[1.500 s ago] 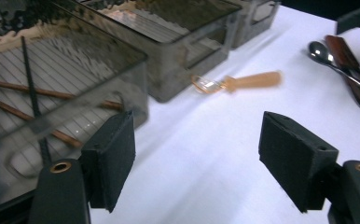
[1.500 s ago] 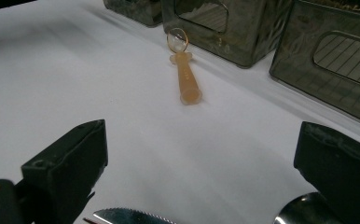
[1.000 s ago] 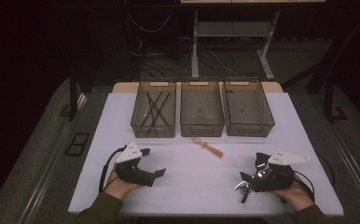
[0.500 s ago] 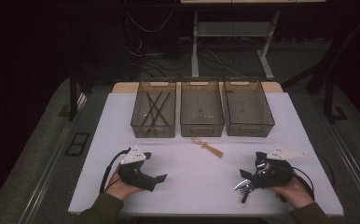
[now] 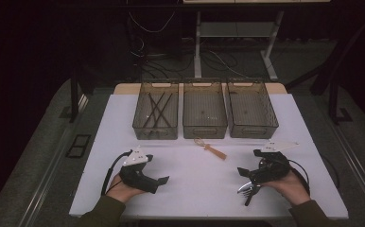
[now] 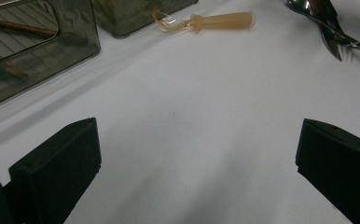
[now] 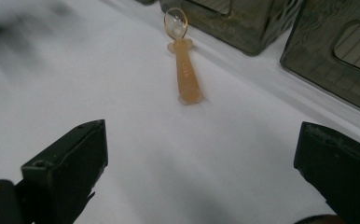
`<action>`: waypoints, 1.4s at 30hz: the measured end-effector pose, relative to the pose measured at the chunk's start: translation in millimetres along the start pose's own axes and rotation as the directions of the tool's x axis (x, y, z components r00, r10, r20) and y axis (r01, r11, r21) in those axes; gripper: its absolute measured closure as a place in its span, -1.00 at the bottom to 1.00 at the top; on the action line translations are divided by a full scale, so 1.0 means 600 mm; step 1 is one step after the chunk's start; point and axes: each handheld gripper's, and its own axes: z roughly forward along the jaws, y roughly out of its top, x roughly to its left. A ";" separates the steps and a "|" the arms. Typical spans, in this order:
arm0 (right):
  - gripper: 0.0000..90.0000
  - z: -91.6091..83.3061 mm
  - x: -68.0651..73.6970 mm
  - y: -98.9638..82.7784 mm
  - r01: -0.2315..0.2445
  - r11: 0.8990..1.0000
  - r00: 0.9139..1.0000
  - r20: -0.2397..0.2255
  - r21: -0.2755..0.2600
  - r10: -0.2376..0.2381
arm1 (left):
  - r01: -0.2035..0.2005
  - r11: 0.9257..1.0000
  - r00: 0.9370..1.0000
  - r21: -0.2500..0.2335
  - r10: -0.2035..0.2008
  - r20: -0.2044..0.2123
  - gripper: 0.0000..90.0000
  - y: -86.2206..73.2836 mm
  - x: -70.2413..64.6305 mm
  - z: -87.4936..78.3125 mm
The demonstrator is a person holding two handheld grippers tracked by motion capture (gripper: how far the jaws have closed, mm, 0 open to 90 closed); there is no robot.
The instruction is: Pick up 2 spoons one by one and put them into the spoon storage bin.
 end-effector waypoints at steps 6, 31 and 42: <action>-0.93 0.016 -0.001 0.022 0.029 0.999 0.999 0.024 0.045 -0.030 | 0.001 1.000 1.000 0.010 -0.001 -0.006 -1.00 0.000 0.001 0.003; -0.66 0.088 0.002 0.081 0.069 0.994 0.998 -0.012 0.079 -0.068 | -0.012 1.000 1.000 0.019 0.012 0.000 -1.00 -0.002 0.000 0.008; -0.36 0.131 0.004 0.090 0.086 0.991 0.996 -0.038 0.107 -0.083 | -0.014 1.000 1.000 0.019 0.014 0.004 -1.00 -0.003 0.000 0.007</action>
